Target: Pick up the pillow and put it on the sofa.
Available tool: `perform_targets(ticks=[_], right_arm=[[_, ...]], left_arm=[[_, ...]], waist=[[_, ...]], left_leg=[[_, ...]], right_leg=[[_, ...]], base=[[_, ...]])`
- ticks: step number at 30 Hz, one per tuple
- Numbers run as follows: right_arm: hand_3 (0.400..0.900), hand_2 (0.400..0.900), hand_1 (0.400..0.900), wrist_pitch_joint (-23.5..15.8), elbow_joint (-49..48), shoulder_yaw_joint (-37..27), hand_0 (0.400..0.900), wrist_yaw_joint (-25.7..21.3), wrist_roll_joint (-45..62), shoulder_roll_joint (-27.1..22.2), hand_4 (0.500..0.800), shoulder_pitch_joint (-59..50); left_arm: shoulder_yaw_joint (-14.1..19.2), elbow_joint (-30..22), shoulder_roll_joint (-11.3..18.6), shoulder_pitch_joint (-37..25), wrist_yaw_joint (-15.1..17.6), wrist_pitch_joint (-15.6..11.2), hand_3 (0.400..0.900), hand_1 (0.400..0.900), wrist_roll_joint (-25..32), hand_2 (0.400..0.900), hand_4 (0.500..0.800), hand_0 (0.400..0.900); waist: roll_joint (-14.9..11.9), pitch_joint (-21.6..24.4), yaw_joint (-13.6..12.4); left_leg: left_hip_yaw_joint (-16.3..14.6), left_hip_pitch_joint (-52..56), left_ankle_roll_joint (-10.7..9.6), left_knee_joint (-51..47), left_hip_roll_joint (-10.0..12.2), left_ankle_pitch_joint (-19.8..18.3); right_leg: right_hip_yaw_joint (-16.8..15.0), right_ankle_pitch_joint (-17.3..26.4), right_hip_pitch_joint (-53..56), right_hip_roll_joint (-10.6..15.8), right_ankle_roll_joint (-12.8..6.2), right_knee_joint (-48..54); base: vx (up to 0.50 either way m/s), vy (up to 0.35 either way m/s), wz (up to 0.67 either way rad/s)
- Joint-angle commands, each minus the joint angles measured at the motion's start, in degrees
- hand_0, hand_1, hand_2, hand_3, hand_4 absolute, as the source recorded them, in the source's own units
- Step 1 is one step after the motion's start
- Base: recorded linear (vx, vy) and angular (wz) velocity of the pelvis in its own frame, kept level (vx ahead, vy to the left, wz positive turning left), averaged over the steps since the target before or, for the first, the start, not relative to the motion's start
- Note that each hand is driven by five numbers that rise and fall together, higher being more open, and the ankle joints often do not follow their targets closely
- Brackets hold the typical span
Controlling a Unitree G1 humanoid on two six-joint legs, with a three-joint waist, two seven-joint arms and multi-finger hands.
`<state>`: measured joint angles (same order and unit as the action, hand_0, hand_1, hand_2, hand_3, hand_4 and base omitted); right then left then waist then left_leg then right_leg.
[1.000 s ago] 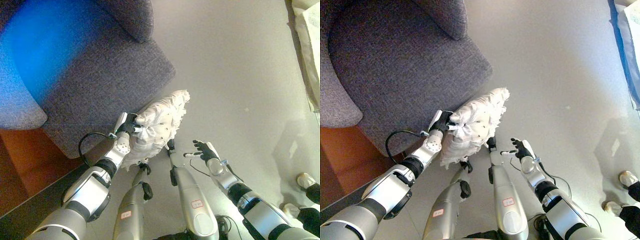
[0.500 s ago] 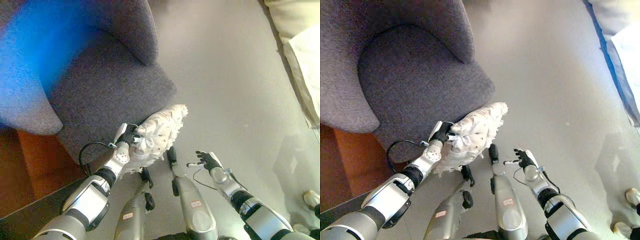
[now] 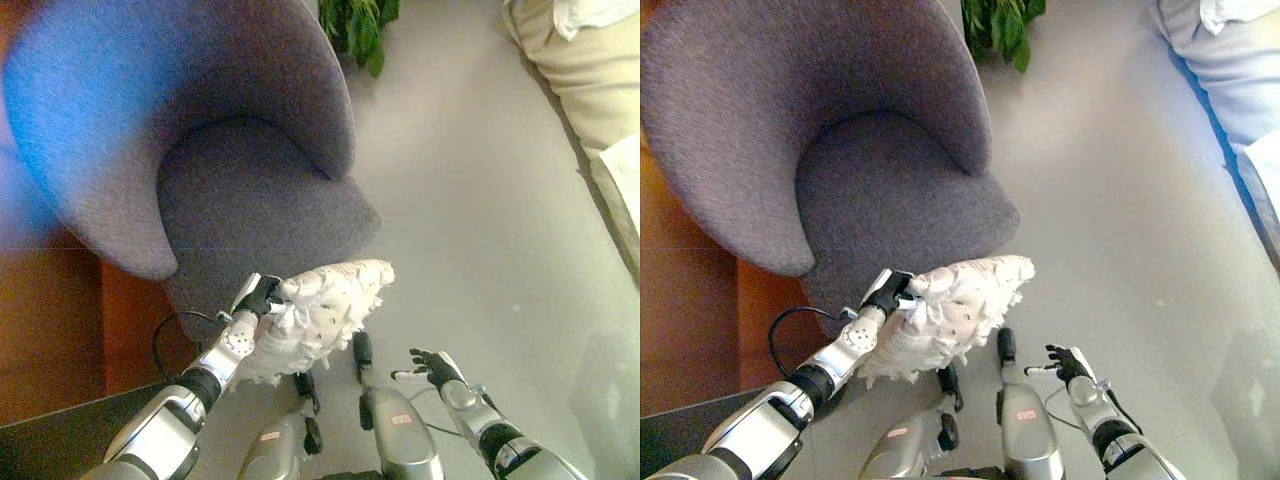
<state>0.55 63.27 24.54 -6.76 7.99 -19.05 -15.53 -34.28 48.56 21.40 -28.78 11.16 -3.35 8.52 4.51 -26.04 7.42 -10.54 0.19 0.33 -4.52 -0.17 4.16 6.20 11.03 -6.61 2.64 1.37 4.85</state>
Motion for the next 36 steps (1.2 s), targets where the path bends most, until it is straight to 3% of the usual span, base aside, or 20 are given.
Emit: perform_targets(ticks=[1,9,13,21,28,32,36], right_arm=[[0.900,0.900,0.900,-1.4,3.0,0.9,0.900,0.8,-2.3,-1.1,0.800,5.1],[0.900,0.900,0.900,-0.1,3.9,0.9,0.900,2.7,-4.8,-0.5,0.800,8.8],[0.900,0.900,0.900,0.1,4.9,0.5,0.900,3.4,-5.7,-0.4,0.800,9.8],[0.900,0.900,0.900,0.7,6.4,0.2,0.900,4.8,-6.1,-0.4,0.800,9.8],[0.900,0.900,0.900,1.3,6.3,0.6,0.900,6.2,-6.3,-0.5,0.800,10.3],[0.900,0.900,0.900,1.5,7.6,0.4,0.900,6.5,-6.6,-0.5,0.800,11.1],[0.900,0.900,0.900,1.1,9.0,-0.4,0.900,6.5,-6.7,-0.5,0.800,11.6]], left_arm=[[3.0,-7.1,4.3,-2.0,-1.4,-3.9,0.400,0.400,-0.6,0.400,0.500,0.400],[5.0,-15.8,11.6,-3.0,-7.6,-1.0,0.400,0.400,3.0,0.400,0.500,0.400],[6.3,-19.6,14.2,-5.1,-8.8,0.0,0.400,0.400,5.2,0.400,0.500,0.400],[7.9,-26.7,17.5,-10.8,-9.4,6.3,0.400,0.400,9.7,0.400,0.500,0.400],[10.1,-24.7,21.5,-16.5,-9.8,10.3,0.400,0.400,19.0,0.400,0.500,0.400],[11.9,-19.4,24.4,-21.7,-8.1,11.4,0.400,0.400,26.4,0.400,0.500,0.400],[12.2,-14.9,27.5,-25.7,-7.4,11.6,0.400,0.400,28.6,0.400,0.500,0.400]], waist=[[-1.9,10.1,-1.9],[-1.6,15.8,-3.1],[-1.6,17.7,-3.5],[-1.7,20.9,-4.3],[-1.4,22.6,-4.0],[-1.0,23.4,-3.7],[-0.6,23.9,-3.6]], left_leg=[[2.3,-2.9,-2.9,7.3,1.7,-5.0],[3.2,0.8,-2.6,5.5,1.6,-5.3],[3.6,1.8,-2.5,5.0,1.7,-5.2],[4.5,3.8,-2.4,4.0,1.7,-5.3],[4.6,4.7,-2.3,3.5,1.5,-5.4],[4.5,4.9,-2.3,3.1,1.4,-5.2],[4.5,4.8,-2.2,2.8,1.2,-5.0]], right_leg=[[-1.2,-9.6,1.1,5.0,-7.02,-8.2],[-0.1,-10.5,5.5,4.7,-7.06,-6.7],[0.5,-10.9,7.0,4.6,-6.96,-6.4],[1.5,-11.5,9.5,4.1,-6.87,-5.8],[1.1,-11.7,10.4,3.6,-6.95,-5.3],[1.2,-11.4,10.6,3.4,-7.09,-4.8],[1.2,-11.5,10.6,3.4,-7.14,-4.8]], base=[[0.12,0.042,0.08],[0.09,0.031,0.06],[0.06,0.004,0.07],[0.06,-0.018,0.07],[0.06,-0.015,0.00],[0.04,-0.011,0.01],[0.02,-0.004,0.03]])
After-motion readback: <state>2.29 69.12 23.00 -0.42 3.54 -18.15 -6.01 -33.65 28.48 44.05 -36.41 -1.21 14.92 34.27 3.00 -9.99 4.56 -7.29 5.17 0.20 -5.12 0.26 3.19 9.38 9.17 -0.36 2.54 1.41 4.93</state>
